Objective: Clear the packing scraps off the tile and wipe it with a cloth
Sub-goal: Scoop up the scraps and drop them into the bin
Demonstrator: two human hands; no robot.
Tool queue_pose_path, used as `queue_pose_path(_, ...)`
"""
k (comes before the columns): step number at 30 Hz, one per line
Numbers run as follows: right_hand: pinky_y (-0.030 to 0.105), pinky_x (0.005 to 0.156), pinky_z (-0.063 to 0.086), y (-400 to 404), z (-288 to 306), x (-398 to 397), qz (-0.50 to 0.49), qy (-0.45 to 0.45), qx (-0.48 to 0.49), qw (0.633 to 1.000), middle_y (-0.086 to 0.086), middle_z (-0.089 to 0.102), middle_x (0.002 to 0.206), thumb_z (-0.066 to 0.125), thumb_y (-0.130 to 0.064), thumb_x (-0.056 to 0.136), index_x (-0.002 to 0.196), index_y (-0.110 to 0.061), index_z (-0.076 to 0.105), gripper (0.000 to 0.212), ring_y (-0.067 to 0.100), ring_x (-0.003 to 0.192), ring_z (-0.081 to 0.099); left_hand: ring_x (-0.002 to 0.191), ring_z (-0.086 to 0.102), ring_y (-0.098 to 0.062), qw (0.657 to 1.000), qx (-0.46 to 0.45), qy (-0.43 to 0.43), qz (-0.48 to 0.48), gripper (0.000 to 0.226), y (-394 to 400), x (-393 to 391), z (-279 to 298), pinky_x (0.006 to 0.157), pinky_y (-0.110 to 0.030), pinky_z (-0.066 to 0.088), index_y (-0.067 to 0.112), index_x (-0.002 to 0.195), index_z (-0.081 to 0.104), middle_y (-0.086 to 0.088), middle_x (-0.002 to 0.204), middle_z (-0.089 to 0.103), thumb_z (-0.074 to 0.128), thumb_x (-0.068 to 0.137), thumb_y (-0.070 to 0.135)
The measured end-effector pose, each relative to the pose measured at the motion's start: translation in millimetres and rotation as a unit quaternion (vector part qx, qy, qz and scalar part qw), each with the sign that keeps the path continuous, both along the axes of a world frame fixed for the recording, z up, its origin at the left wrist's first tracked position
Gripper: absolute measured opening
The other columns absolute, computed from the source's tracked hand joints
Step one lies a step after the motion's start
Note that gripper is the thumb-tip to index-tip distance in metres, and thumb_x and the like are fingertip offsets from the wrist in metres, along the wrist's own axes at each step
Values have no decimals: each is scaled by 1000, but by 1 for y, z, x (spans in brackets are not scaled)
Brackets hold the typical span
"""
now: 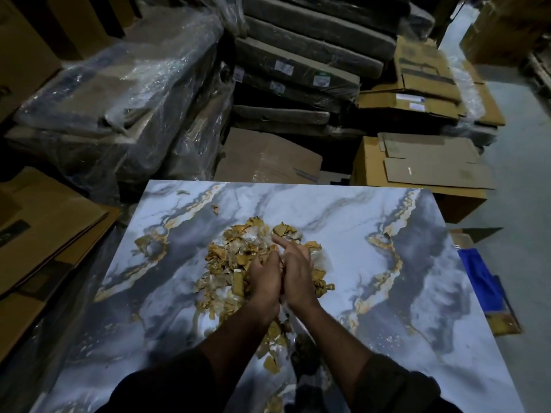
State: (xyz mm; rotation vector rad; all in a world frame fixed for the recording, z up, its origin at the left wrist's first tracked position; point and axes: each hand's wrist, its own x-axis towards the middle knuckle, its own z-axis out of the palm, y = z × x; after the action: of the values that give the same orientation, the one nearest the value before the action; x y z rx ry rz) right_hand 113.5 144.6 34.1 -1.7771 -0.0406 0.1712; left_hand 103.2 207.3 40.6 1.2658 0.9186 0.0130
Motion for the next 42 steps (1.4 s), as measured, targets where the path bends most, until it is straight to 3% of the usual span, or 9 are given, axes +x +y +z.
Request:
queue_pose_path(4, 39, 107, 33, -29, -17, 40, -76, -57, -171, 981, -5, 61, 129, 40, -36, 98, 122, -27, 64, 35, 18, 131, 43, 138, 44, -33, 999, 2, 25, 22, 70, 7, 8, -3, 112, -52, 42, 15, 158, 26, -14, 157, 40, 57, 99, 37)
queue_pose_path(8, 48, 118, 17, -59, -66, 51, 122, -58, -451, 882, -1, 32, 162, 50, -59, 96, 150, -34, 42, 59, 26, 152, 18, 139, 43, -35, 999, 5, 24, 30, 71, 14, 6, -5, 110, -58, 43, 18, 159, 26, -13, 158, 38, 56, 99, 40)
queue_pose_path(13, 43, 93, 36, -72, -98, 21, 108, -184, -496, 842, 0, 51, 137, 50, -60, 91, 120, -34, 59, 40, 28, 123, 47, 141, 41, -35, 998, 3, 37, 42, 71, 18, 4, -12, 111, -56, 41, 18, 158, 26, -13, 160, 36, 58, 99, 40)
queue_pose_path(18, 33, 67, 42, -74, -98, 8, 95, -208, -438, 869, -2, 50, 100, 59, -36, 92, 94, -24, 58, 12, 22, 91, 48, 141, 41, -33, 998, 19, 41, 36, 71, 18, -1, -10, 113, -52, 39, 17, 158, 28, -12, 159, 37, 58, 98, 40)
queue_pose_path(24, 31, 65, 42, -53, -59, 19, -107, 49, -147, 982, 1, 60, 83, 65, -27, 94, 81, -20, 58, 16, 20, 76, 59, 139, 43, -34, 999, 1, 37, 28, 70, 9, -5, -3, 113, -50, 39, 16, 156, 30, -13, 157, 39, 58, 98, 40)
queue_pose_path(27, 29, 58, 44, -38, -32, 17, -167, 204, 77, 961, 0, 62, 65, 65, -25, 94, 79, -12, 59, 21, 22, 63, 57, 126, 55, -36, 999, -33, 31, 24, 61, -1, -9, 6, 107, -58, 46, 13, 147, 42, -15, 142, 54, 60, 95, 39)
queue_pose_path(30, 41, 69, 55, -29, -9, 5, -152, 311, 230, 910, 16, 73, 83, 63, -22, 91, 97, -6, 71, 18, 31, 73, 68, 121, 58, -40, 999, -42, 18, 19, 56, -15, -13, 15, 104, -60, 49, 10, 140, 49, -18, 134, 60, 60, 92, 36)
queue_pose_path(37, 41, 80, 50, -25, 16, -23, -185, 347, 277, 877, 14, 69, 105, 62, -28, 88, 109, -1, 72, 36, 35, 106, 66, 103, 63, -33, 996, 73, -5, -59, 59, -29, -21, 34, 88, -46, 53, 2, 122, 61, -17, 115, 66, 54, 82, 44)
queue_pose_path(42, 36, 67, 48, -33, 27, -29, -182, 314, 295, 884, 6, 64, 77, 57, -30, 89, 73, -14, 68, 25, 24, 76, 62, 98, 66, -38, 995, 66, -40, -65, 52, -42, -28, 43, 81, -47, 53, 5, 102, 67, -21, 106, 69, 53, 76, 48)
